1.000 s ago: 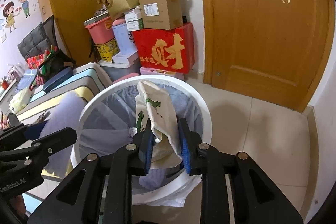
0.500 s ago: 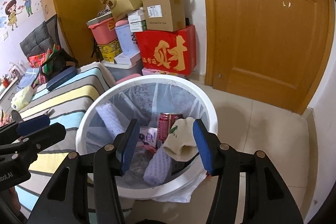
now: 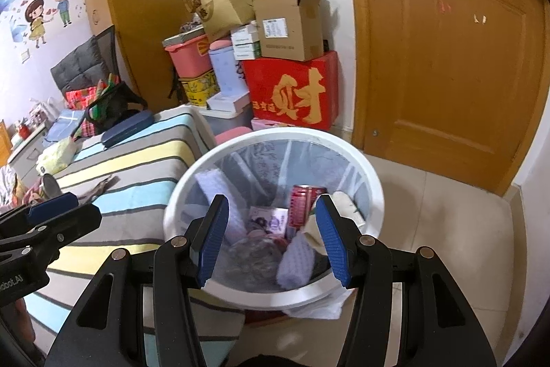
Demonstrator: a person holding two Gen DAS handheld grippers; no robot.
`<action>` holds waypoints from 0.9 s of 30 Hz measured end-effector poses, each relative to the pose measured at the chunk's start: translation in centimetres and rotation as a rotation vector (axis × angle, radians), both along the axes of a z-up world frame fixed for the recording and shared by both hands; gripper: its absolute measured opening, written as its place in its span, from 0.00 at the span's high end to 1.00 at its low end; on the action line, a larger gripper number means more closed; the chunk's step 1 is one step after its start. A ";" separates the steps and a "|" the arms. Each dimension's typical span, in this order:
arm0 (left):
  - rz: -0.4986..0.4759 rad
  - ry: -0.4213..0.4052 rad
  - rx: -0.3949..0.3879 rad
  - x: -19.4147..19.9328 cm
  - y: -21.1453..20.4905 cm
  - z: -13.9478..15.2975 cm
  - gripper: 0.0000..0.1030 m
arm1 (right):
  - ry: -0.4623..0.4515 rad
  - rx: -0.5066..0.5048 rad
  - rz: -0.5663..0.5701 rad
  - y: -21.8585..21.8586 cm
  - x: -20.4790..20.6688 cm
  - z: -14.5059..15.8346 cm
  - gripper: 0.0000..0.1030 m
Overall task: Collect trash
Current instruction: 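Move both grippers back over the table toward the wrapper and can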
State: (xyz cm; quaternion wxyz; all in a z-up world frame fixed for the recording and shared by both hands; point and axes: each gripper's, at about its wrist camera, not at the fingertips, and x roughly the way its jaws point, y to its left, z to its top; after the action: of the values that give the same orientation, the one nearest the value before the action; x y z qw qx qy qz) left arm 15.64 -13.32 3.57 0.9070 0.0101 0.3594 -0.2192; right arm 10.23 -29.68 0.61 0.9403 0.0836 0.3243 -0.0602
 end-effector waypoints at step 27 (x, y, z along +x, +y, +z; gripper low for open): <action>0.289 -0.038 -0.003 -3.2 16.2 0.6 0.43 | 0.007 -0.029 0.238 10.4 1.7 0.1 0.47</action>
State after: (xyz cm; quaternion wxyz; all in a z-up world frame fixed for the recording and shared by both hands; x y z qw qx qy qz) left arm 12.49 2.88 4.15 0.9357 -0.0392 0.3397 -0.0866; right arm 11.91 -19.25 0.72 0.9408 0.0308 0.3342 0.0471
